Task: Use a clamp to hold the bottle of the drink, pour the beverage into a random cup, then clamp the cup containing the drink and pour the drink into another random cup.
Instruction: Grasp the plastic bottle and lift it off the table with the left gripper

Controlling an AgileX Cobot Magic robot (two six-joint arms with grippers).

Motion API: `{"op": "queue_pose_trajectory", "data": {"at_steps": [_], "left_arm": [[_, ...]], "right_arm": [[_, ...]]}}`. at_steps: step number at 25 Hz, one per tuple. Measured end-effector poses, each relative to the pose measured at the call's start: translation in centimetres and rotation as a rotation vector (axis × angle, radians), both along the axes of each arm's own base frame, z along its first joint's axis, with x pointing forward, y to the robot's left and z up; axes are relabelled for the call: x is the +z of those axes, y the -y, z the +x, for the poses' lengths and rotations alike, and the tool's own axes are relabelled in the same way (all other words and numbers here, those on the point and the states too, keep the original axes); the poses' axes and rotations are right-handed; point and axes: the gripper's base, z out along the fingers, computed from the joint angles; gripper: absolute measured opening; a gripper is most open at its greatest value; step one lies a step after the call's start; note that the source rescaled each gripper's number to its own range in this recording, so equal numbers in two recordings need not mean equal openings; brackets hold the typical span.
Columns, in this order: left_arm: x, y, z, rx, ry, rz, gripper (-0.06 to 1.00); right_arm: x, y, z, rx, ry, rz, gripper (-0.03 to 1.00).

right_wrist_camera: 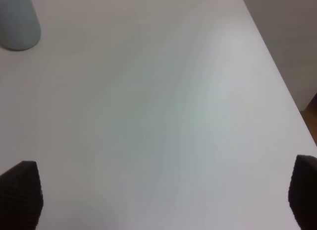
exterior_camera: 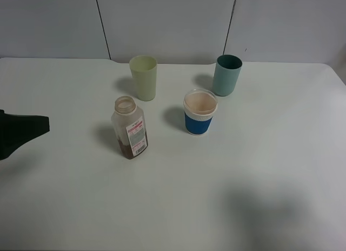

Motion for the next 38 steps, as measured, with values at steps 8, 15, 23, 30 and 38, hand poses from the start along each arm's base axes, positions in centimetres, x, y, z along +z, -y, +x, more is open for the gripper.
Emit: {"op": "queue_pose_trajectory", "data": {"at_steps": [8,15,23,30,38], "left_arm": [[-0.3,-0.1,0.0,0.034,-0.034,0.027,1.0],[-0.1,1.1,0.3,0.014,0.001,0.003,1.0],[-1.4,4.1,2.7,-0.05,-0.013,-0.024,1.0],[-3.9,6.3,4.9,-0.09,-0.046,0.01,1.0],[-5.4,7.1,6.1,-0.097,-0.043,0.036,1.0]], "right_arm": [[0.0,0.0,0.0,0.0,0.0,0.0,1.0],[0.0,0.0,0.0,0.0,0.0,0.0,1.0],[0.0,0.0,0.0,0.0,0.0,0.0,1.0],[0.0,0.0,0.0,0.0,0.0,0.0,1.0],[0.0,0.0,0.0,0.0,0.0,0.0,1.0]]}}
